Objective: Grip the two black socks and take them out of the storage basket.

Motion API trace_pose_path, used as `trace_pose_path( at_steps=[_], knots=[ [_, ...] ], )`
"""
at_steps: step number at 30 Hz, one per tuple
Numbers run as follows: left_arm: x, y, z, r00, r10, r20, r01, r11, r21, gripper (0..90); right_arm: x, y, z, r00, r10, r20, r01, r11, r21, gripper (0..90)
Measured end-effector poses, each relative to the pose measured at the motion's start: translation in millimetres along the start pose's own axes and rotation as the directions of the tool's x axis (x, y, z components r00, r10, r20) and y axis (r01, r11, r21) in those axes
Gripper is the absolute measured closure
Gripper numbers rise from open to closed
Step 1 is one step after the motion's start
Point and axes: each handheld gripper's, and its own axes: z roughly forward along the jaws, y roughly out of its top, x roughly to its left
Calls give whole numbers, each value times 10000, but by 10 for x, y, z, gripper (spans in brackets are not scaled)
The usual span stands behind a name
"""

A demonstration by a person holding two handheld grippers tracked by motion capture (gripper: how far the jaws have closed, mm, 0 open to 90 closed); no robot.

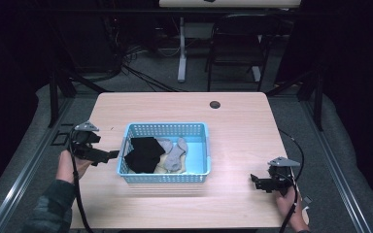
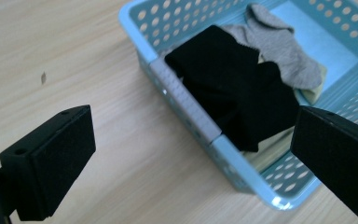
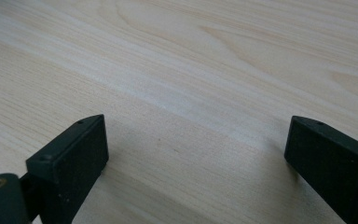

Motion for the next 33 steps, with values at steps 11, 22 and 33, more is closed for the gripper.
trace_pose_path(
  at_steps=[11, 22, 33],
  knots=[
    [-254, 360, 108, 9954, 950, 129, -953, 9950, 312, 0, 1, 0, 1, 10000, 16, -30, -16, 10000, -19, 55],
    [-445, 526, 347, 9887, 1412, 500, -1447, 9868, 732, 0, 0, 0, 1, 10000, 10, -30, -10, 10000, -19, 55],
    [-632, 683, 619, 9809, 1713, 921, -1821, 9752, 1258, 0, 1, 0, 1, 10000, 16, -34, -16, 10000, -19, 55]
  ],
)
